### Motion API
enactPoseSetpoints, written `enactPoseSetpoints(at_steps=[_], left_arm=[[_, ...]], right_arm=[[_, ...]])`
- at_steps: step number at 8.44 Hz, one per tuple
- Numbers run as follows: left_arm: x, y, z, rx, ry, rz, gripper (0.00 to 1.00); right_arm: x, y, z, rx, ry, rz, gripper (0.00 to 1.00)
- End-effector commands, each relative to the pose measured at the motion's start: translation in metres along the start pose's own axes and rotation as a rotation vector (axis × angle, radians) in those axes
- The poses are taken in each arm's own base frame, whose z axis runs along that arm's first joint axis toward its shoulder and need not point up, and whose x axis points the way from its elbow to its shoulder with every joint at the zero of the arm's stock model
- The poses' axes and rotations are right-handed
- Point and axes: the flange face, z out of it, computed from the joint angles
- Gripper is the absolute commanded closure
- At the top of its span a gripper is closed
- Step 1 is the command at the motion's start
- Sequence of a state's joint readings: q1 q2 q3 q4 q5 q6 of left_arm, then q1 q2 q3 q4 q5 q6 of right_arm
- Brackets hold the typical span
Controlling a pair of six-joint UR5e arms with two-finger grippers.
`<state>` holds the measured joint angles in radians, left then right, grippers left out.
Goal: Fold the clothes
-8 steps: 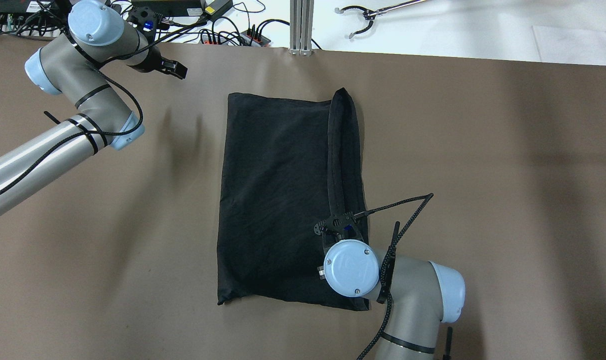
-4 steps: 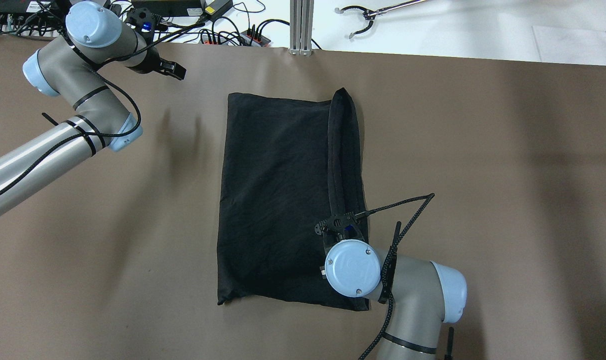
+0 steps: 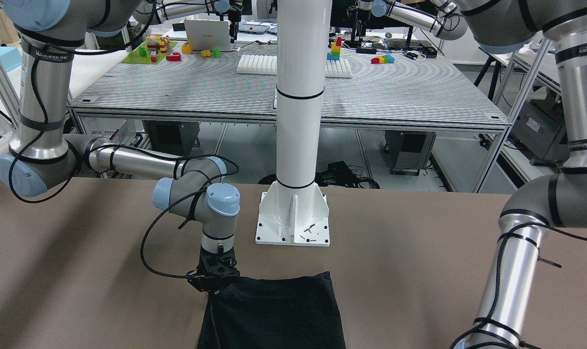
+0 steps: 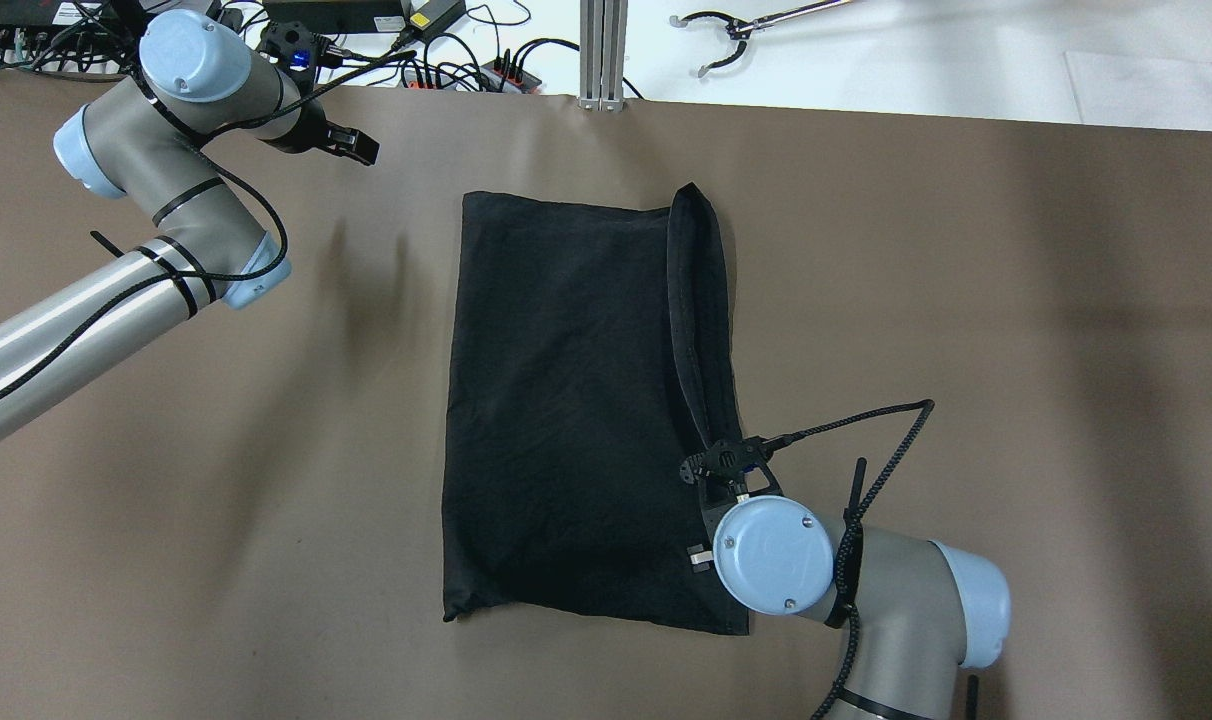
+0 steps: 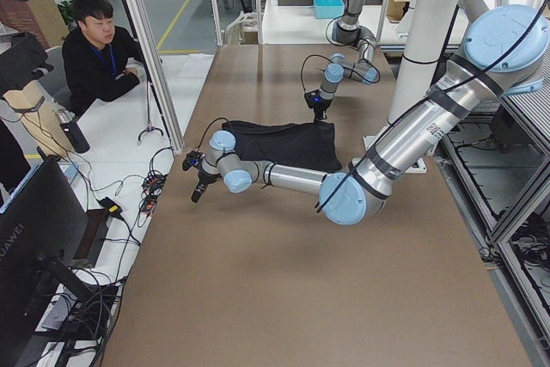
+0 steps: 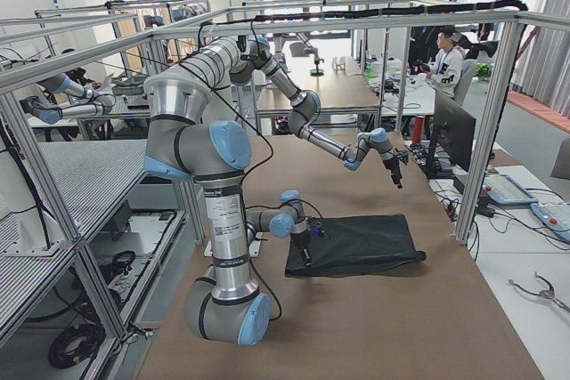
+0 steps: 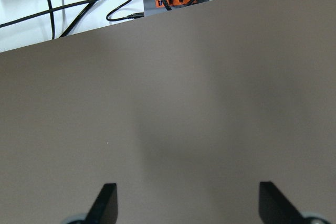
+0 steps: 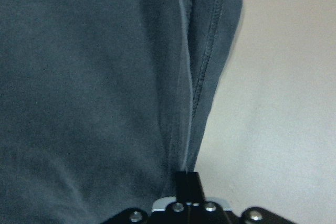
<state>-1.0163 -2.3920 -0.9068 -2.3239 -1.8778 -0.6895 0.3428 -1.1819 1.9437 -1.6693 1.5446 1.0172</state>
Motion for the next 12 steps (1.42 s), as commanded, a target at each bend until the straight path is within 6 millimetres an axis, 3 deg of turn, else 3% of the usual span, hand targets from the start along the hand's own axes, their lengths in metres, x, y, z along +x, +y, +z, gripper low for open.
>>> enactPoseSetpoints(at_steps=[1,2,3,5,7,8,9,11,12], left_arm=[[-0.001,0.003,0.000,-0.001,0.000,-0.002,0.05],[0.000,0.002,-0.001,0.002,0.003,-0.001,0.05],[0.000,0.002,-0.002,0.004,0.004,0.000,0.05],[-0.001,0.004,-0.003,0.005,0.004,0.000,0.05],[0.002,0.005,-0.003,0.005,0.008,-0.005,0.05],[0.002,0.004,-0.003,0.005,0.010,-0.009,0.05],[0.002,0.005,-0.003,0.005,0.008,-0.009,0.05],[0.001,0.005,-0.002,0.004,0.007,-0.010,0.05],[0.002,0.005,-0.002,0.003,0.008,-0.010,0.05]], right_arm=[[-0.005,0.009,-0.001,-0.006,-0.009,-0.011,0.39],[-0.001,-0.001,-0.006,0.008,-0.012,0.017,0.17],[0.005,-0.027,-0.017,0.038,-0.016,0.050,0.09],[0.008,-0.057,-0.024,0.068,-0.010,0.084,0.08],[-0.023,-0.085,-0.001,0.056,0.015,0.091,0.08],[-0.025,-0.087,0.009,0.049,0.025,0.091,0.08],[-0.016,-0.096,0.009,0.058,0.032,0.093,0.08],[0.010,-0.114,0.028,0.053,0.087,0.103,0.08],[0.018,-0.114,0.036,0.044,0.104,0.081,0.08]])
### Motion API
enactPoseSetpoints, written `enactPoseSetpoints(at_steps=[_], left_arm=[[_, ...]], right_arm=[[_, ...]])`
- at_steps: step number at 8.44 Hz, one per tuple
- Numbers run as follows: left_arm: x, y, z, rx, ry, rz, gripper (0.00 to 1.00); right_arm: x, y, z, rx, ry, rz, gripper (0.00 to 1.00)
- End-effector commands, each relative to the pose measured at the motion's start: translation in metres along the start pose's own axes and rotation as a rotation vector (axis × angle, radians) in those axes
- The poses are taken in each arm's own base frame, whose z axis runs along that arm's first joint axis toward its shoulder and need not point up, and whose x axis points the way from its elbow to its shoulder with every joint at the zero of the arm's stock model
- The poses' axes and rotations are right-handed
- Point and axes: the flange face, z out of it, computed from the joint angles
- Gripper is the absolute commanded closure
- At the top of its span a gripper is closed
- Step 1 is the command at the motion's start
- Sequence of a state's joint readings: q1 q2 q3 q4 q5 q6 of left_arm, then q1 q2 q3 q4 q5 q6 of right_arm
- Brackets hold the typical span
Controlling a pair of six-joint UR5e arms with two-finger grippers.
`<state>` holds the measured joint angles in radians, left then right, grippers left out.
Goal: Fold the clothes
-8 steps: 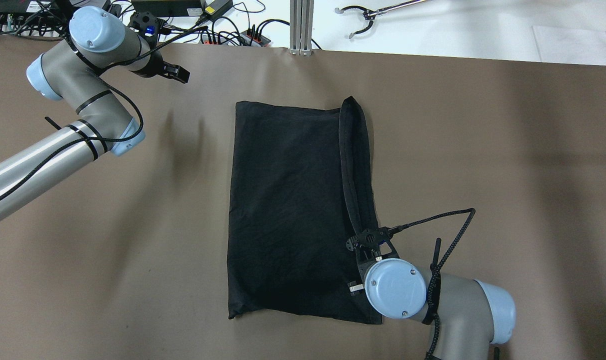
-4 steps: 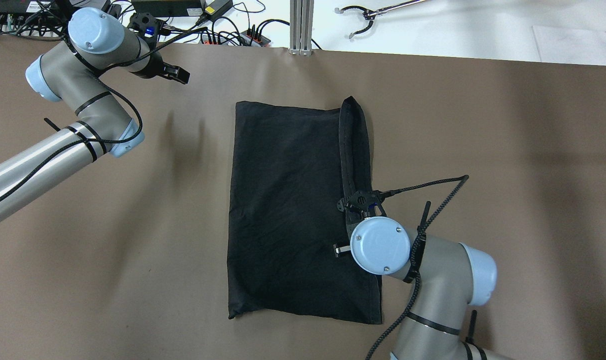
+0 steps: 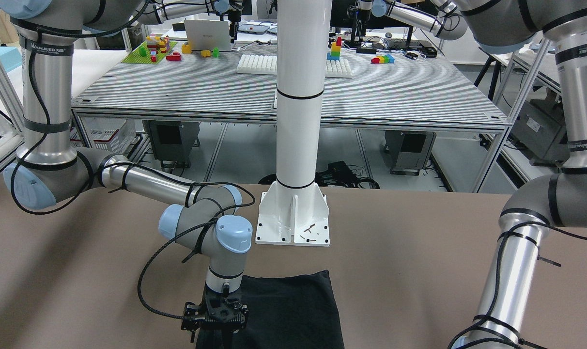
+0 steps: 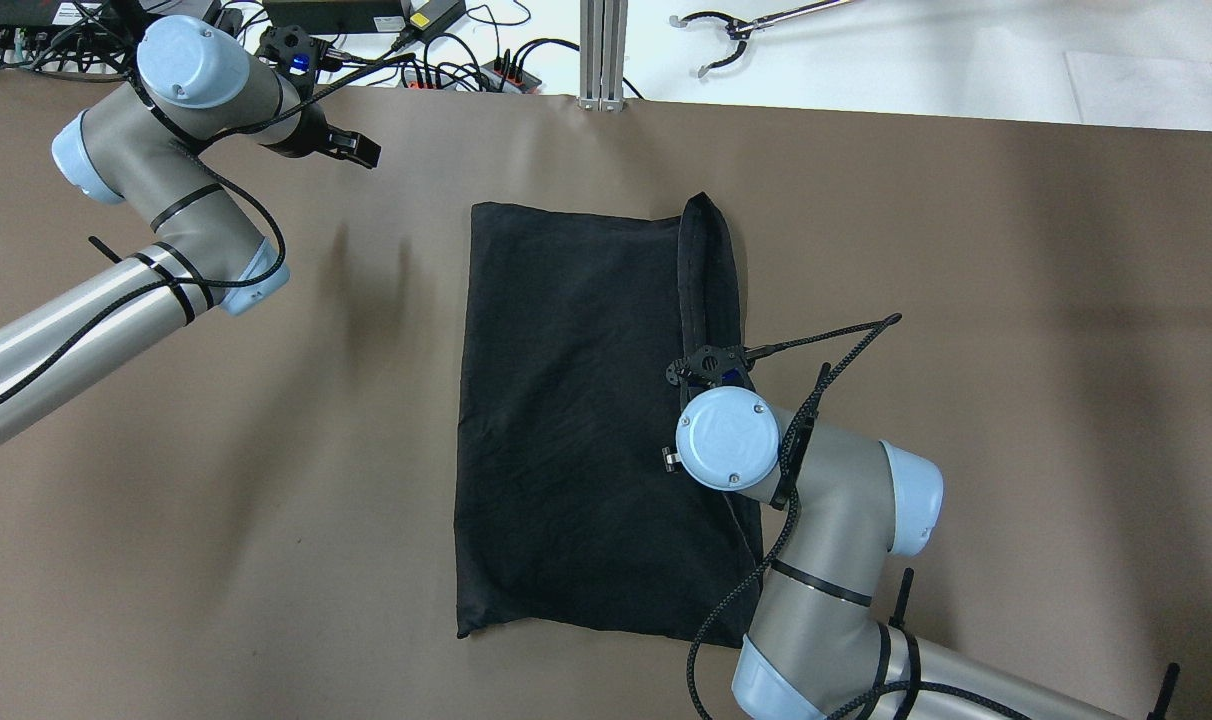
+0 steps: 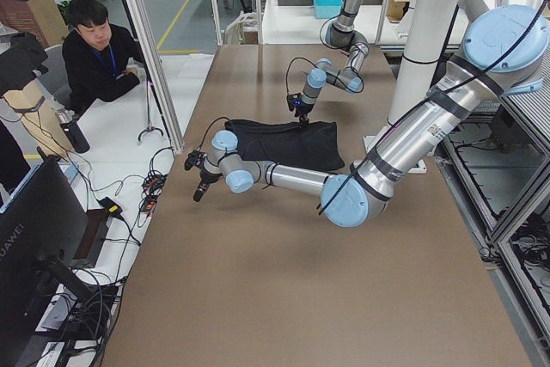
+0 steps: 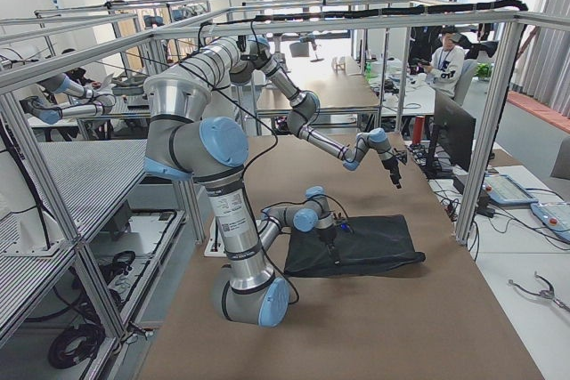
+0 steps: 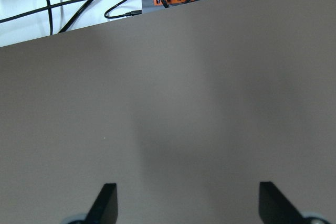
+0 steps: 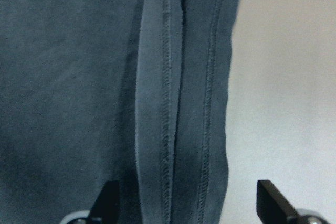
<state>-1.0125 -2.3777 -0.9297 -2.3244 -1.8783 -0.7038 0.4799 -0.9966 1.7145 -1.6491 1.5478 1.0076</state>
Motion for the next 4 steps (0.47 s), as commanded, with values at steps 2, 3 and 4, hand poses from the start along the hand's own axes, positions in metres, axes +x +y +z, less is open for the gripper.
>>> enactPoseSetpoints(at_steps=[2,3,4], left_arm=[[0.001,-0.001,0.000,0.000,0.001,0.000,0.05],[0.002,-0.001,-0.001,0.001,0.002,0.001,0.05],[0.003,-0.002,-0.001,0.002,0.003,0.001,0.05]], right_arm=[[0.023,-0.014,0.016,-0.005,0.043,-0.018,0.08],[0.032,-0.016,0.020,-0.007,0.052,-0.017,0.08],[0.047,-0.021,0.024,-0.007,0.067,-0.028,0.08]])
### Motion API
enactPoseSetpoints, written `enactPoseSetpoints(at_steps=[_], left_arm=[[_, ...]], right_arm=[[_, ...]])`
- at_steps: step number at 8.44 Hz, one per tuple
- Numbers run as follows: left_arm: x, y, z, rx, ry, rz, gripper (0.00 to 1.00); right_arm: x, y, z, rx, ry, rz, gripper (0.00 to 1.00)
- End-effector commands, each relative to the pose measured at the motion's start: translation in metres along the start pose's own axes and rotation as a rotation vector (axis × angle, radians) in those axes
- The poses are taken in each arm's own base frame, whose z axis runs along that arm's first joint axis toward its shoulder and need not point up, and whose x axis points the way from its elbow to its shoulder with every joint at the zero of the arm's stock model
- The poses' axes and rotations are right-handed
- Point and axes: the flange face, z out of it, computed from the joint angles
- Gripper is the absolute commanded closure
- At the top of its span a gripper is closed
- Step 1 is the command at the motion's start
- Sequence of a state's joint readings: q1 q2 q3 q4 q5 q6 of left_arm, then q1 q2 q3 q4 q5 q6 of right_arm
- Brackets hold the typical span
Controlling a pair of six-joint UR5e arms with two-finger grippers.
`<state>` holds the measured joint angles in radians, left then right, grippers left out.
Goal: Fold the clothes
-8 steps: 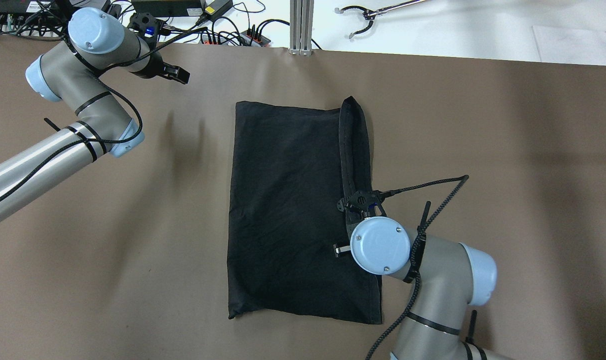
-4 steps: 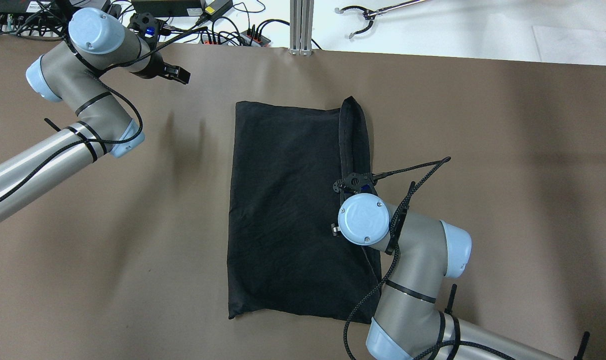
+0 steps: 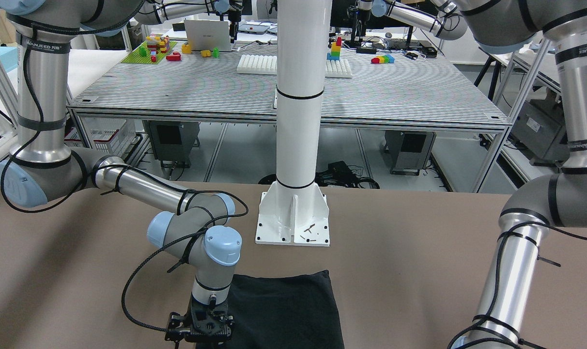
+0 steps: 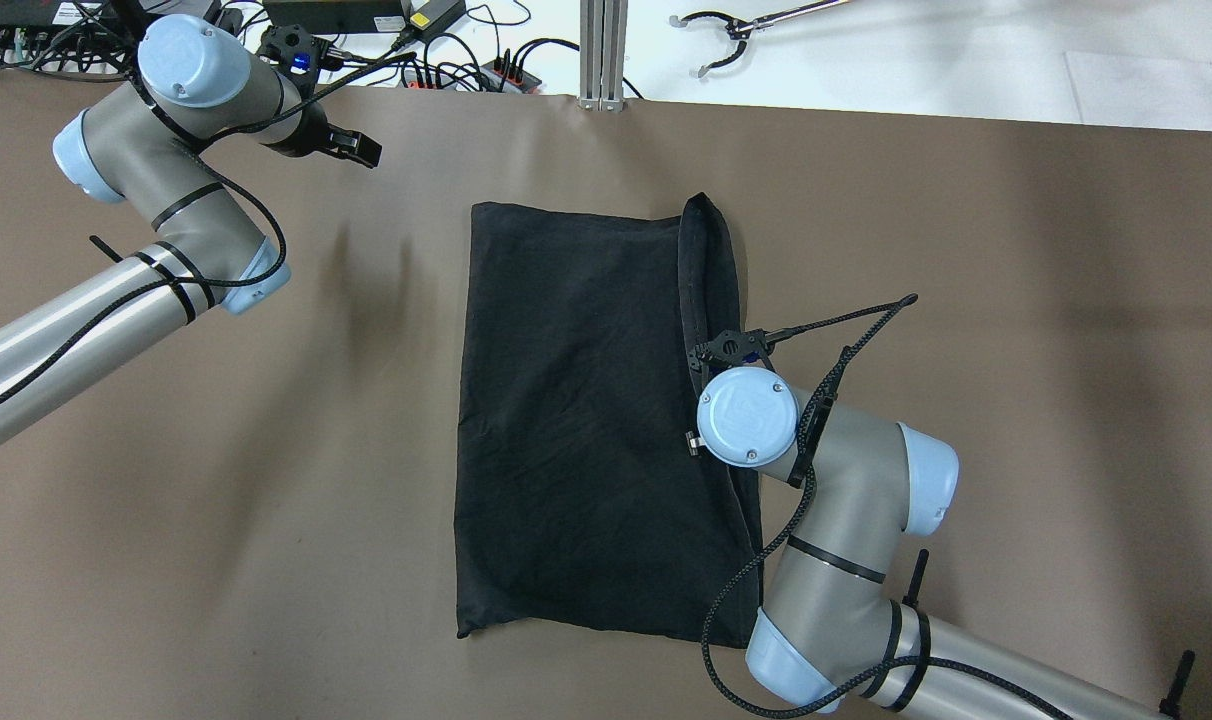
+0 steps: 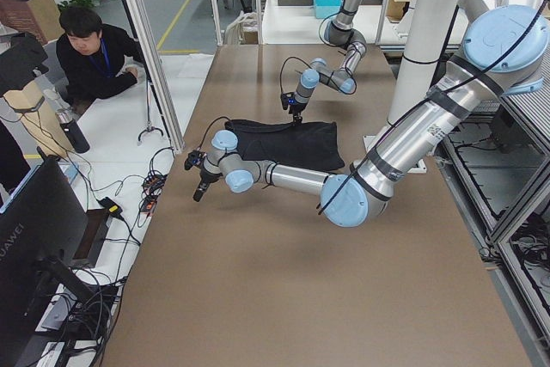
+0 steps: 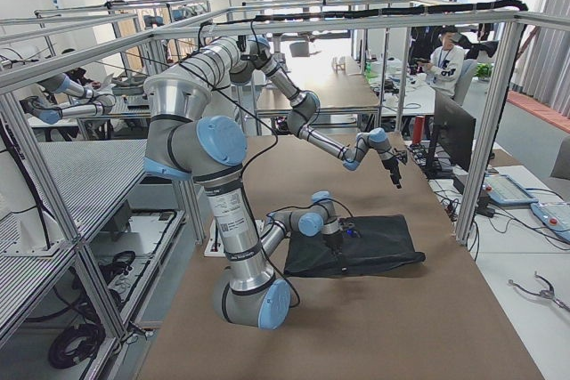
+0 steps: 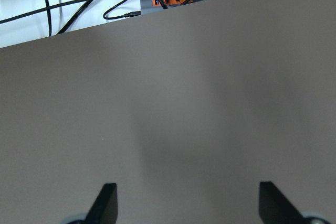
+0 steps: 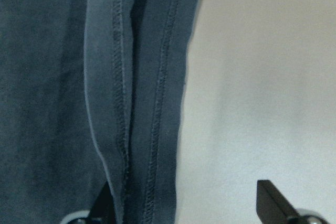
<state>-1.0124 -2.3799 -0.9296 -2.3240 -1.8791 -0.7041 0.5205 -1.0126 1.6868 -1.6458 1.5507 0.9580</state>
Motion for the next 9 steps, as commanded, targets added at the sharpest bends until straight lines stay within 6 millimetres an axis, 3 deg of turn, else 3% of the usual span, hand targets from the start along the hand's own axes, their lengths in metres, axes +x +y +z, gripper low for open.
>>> enactPoseSetpoints(at_steps=[1,2,3,4,7,9], left_arm=[[0.001,0.000,0.000,0.001,0.001,0.000,0.05],[0.001,0.000,0.000,0.001,0.001,0.000,0.05],[0.002,-0.001,-0.002,0.004,0.003,0.000,0.05],[0.003,-0.002,-0.004,0.008,0.007,0.000,0.05],[-0.002,0.005,-0.005,0.008,0.007,-0.009,0.05],[-0.004,0.010,-0.005,0.006,0.007,-0.008,0.05]], right_arm=[[0.037,-0.008,0.015,0.005,0.029,-0.020,0.08],[0.053,0.001,0.029,0.011,0.022,-0.026,0.08],[0.064,-0.003,0.030,0.032,0.006,-0.021,0.08],[0.061,-0.015,0.018,0.036,-0.023,-0.008,0.08],[0.029,-0.066,-0.031,0.077,-0.096,0.044,0.08],[0.003,-0.087,-0.020,0.060,-0.080,0.078,0.07]])
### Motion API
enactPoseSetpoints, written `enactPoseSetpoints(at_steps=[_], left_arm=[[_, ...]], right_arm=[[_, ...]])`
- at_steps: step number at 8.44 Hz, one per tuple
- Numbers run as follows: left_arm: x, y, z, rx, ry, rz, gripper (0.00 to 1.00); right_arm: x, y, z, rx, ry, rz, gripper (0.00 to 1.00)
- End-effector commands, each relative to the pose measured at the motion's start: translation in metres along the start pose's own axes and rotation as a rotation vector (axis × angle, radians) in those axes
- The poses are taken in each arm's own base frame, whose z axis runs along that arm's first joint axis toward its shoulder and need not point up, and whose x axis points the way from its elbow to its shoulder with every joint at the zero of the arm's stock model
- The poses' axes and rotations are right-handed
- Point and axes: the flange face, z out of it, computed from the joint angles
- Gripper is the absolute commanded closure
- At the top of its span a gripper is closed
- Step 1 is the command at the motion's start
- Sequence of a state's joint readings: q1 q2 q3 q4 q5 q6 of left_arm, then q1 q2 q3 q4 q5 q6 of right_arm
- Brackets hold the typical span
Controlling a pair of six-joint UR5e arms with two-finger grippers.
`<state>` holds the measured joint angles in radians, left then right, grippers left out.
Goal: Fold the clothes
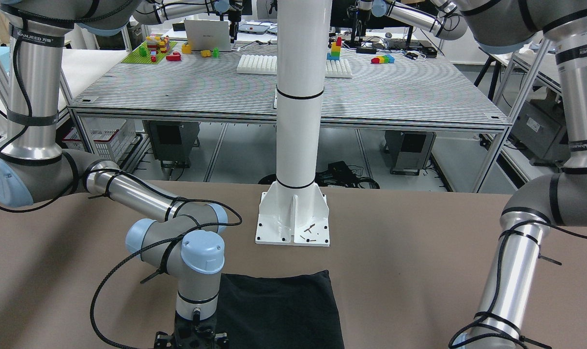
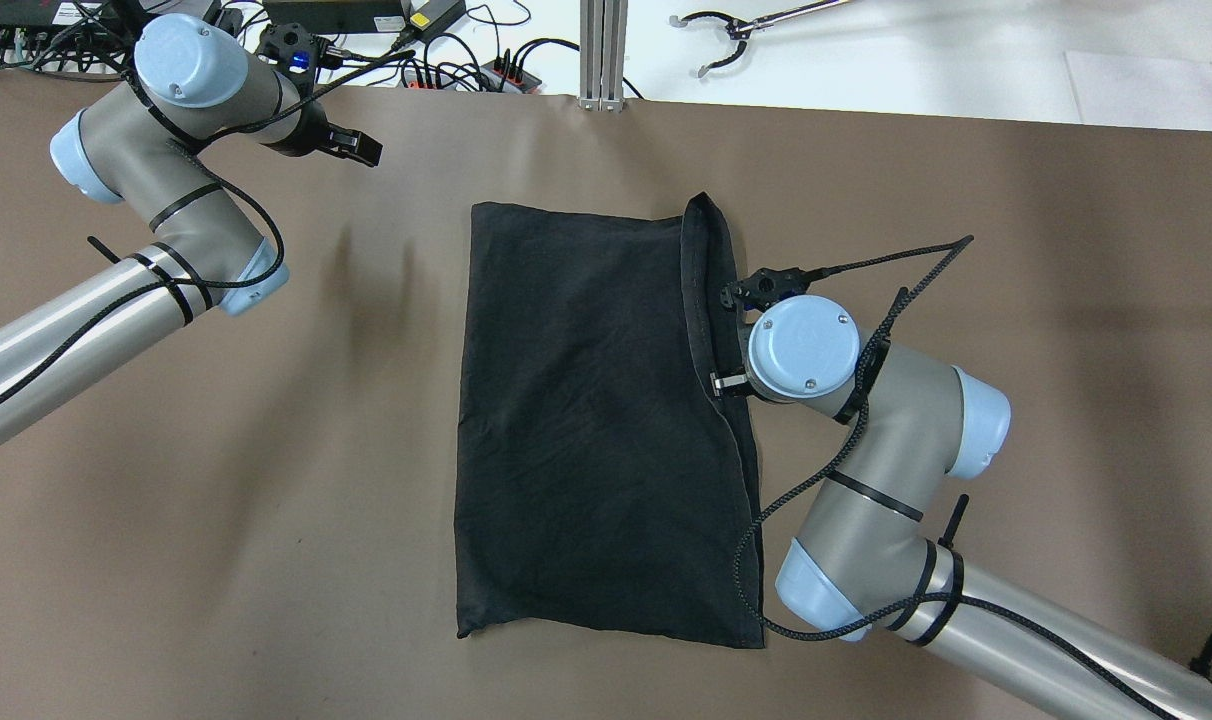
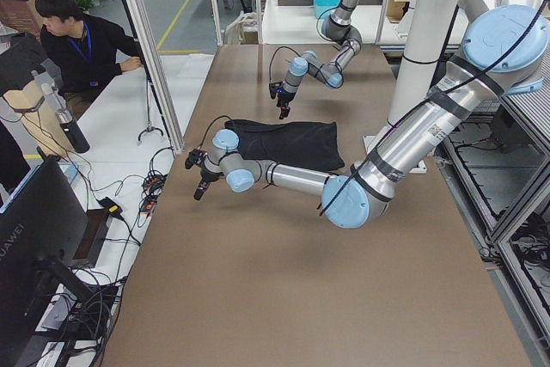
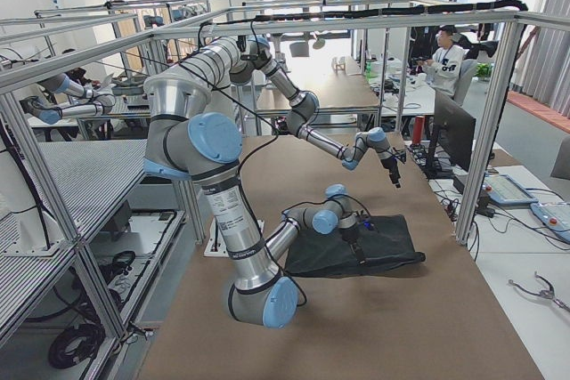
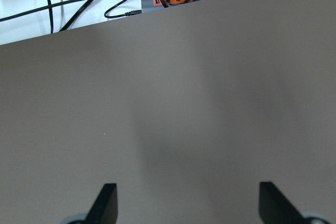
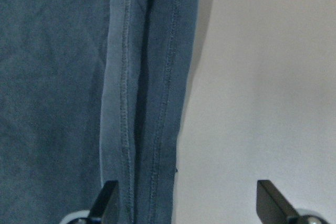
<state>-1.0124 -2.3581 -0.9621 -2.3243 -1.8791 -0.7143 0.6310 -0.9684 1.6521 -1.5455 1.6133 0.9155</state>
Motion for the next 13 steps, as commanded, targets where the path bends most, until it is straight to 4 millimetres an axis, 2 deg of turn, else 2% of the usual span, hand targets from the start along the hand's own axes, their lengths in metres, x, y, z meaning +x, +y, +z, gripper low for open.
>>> enactPoseSetpoints(at_steps=[1,5,9,11,12,13], left_arm=[[-0.002,0.003,-0.001,0.000,0.000,-0.002,0.05],[-0.001,0.003,0.000,-0.003,0.001,-0.002,0.05],[-0.001,0.004,0.000,-0.004,0.000,-0.002,0.05],[-0.001,0.003,0.000,-0.003,0.001,-0.002,0.05],[-0.002,0.004,0.000,-0.004,0.000,-0.002,0.05],[-0.001,0.004,0.000,-0.003,0.001,0.000,0.05]], right_arm=[[-0.039,-0.031,0.025,-0.026,0.032,0.054,0.07],[-0.035,-0.021,0.052,-0.064,0.074,0.032,0.07],[-0.036,-0.013,0.059,-0.073,0.078,0.022,0.07],[-0.013,-0.034,0.057,-0.056,0.097,0.021,0.07],[0.014,-0.053,0.055,-0.043,0.116,0.024,0.07],[0.044,-0.060,0.062,-0.046,0.146,0.016,0.07]])
